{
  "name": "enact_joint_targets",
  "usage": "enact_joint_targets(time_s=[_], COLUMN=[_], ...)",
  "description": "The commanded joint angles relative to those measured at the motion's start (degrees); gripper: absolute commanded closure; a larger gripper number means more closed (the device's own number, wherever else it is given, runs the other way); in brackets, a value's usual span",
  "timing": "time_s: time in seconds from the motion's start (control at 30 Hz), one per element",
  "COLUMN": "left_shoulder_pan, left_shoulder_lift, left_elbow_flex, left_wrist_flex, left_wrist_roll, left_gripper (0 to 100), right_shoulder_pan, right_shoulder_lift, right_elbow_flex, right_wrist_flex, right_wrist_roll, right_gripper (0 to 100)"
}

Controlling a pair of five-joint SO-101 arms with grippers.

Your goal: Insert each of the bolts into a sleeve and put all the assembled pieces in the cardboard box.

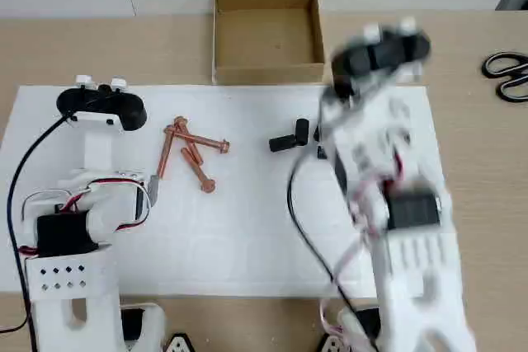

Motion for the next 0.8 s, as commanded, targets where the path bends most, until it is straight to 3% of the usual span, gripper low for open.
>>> enact_joint_targets(time_s=[0.0,0.33,0.77], left_shoulder_pan=[-0.35,-0.35,-0.09], left_shoulder_lift=[-0.53,-0.53,-0.53], left_elbow_flex=[0.75,3.65,6.81], left_wrist_flex=[-2.81,-2.81,-2.81], left_wrist_roll=[0.09,-0.09,0.09], left_gripper=[82,82,82], right_shoulder_pan=[0.31,-0.04,-0.84], right_shoulder_lift=[18.68,55.08,81.54], right_elbow_flex=[-15.56,-34.11,-56.44], right_wrist_flex=[-10.07,-43.30,-44.00], right_wrist_roll=[0.62,0.88,0.88], right_gripper=[99.5,99.5,99.1])
